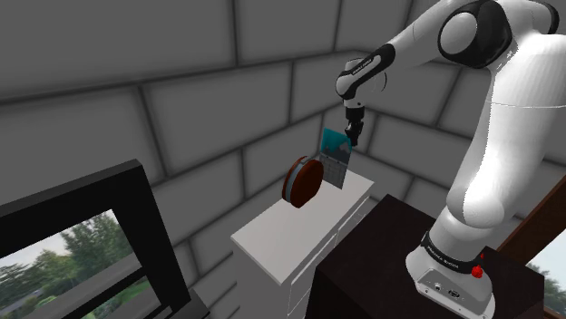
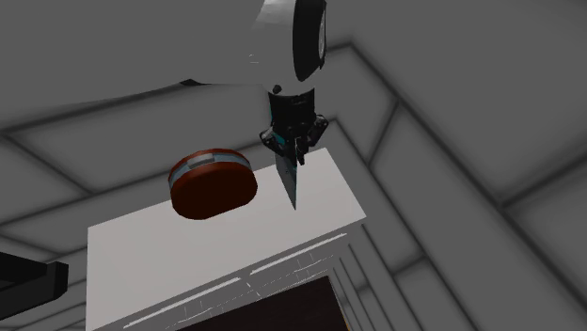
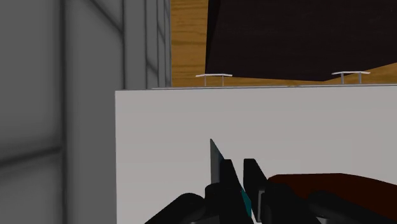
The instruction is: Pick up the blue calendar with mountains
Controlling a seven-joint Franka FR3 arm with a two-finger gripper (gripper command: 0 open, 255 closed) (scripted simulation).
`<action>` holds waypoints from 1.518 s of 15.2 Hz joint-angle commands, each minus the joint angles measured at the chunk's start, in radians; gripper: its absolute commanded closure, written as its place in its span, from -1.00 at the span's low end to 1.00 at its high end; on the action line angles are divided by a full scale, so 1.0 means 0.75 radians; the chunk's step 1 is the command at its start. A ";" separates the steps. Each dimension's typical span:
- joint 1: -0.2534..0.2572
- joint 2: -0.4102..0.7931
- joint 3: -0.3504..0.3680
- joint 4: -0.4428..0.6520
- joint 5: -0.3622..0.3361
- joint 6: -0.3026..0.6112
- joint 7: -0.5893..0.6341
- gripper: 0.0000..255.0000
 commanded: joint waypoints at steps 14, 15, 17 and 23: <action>0.006 -0.077 -0.004 0.056 -0.022 -0.130 0.006 1.00; 0.007 -0.085 -0.004 0.064 -0.024 -0.147 0.006 1.00; 0.008 -0.101 -0.005 0.083 -0.028 -0.180 0.007 1.00; 0.010 -0.131 -0.005 0.124 -0.036 -0.250 0.008 1.00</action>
